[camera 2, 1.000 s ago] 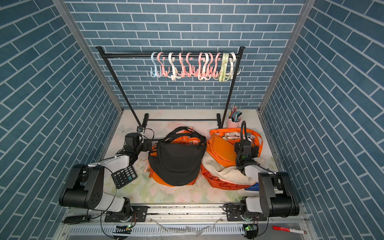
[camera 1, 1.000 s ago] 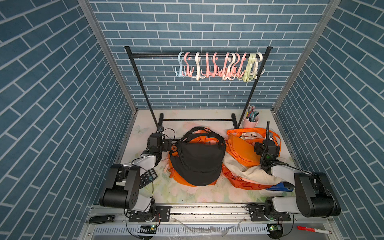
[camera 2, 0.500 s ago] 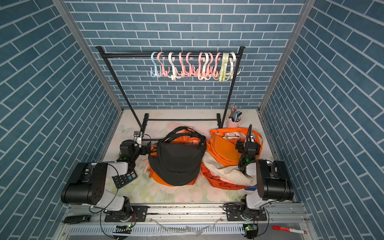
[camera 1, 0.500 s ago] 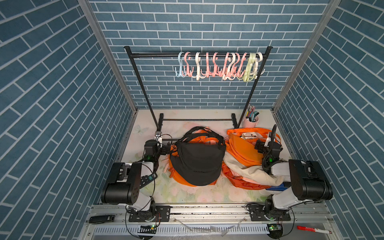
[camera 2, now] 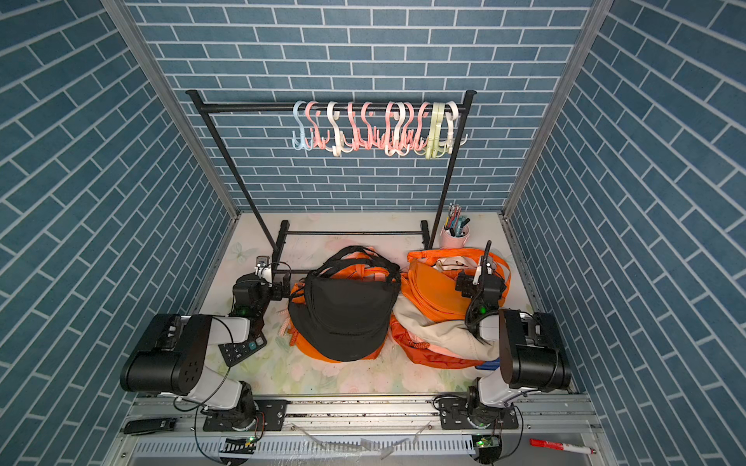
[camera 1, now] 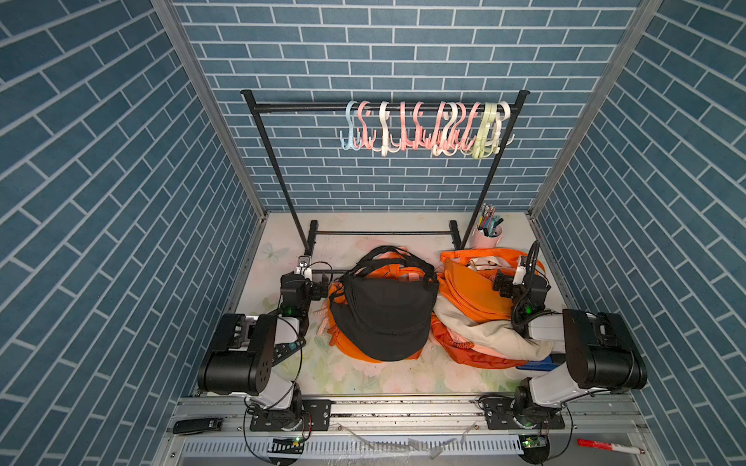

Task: Take the bag off the hook
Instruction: Reset both arms

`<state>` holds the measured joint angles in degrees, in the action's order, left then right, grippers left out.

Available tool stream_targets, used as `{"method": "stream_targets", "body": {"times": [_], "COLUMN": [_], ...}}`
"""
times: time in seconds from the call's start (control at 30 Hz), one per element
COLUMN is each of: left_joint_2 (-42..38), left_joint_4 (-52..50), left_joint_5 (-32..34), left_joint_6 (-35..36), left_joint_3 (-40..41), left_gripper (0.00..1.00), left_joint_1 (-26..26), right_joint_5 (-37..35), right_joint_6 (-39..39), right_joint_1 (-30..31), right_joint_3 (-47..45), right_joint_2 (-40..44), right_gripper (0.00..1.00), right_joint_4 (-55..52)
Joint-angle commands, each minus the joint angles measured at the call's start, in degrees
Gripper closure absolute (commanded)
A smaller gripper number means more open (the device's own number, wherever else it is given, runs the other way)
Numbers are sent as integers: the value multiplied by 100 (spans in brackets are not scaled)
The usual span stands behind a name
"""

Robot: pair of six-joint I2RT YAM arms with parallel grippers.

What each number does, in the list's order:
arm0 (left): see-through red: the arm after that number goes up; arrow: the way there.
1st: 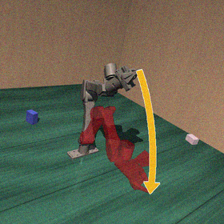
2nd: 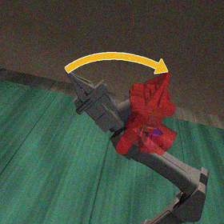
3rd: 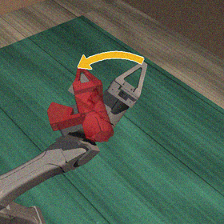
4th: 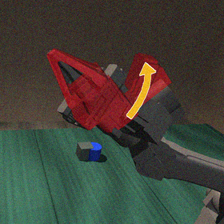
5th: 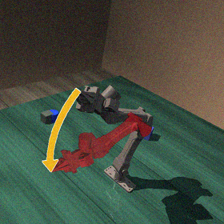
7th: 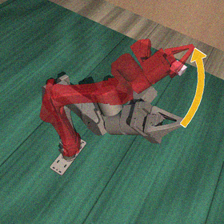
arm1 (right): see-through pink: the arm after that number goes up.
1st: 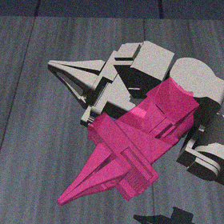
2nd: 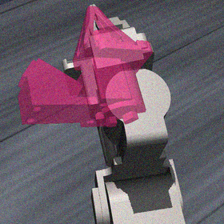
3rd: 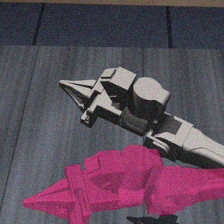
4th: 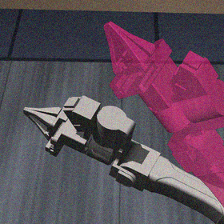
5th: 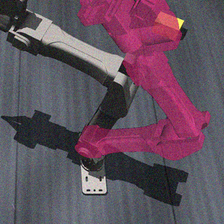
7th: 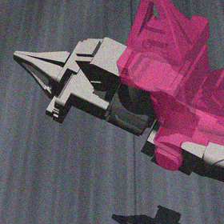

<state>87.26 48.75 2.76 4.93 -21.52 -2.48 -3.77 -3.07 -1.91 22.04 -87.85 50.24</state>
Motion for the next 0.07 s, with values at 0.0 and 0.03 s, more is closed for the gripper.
{"method": "stream_targets", "body": {"times": [0.0,0.03], "left_joint_2": [35,36], "left_joint_4": [109,106], "left_joint_5": [53,54], "left_joint_6": [-25,-27], "left_joint_3": [-57,-55], "left_gripper": [1,1], "left_joint_1": [20,18], "right_joint_5": [358,353], "right_joint_6": [118,122], "right_joint_1": [-20,-24], "right_joint_3": [70,55], "right_joint_2": [-32,-22], "right_gripper": [1,1], "right_joint_4": [-143,-137]}}
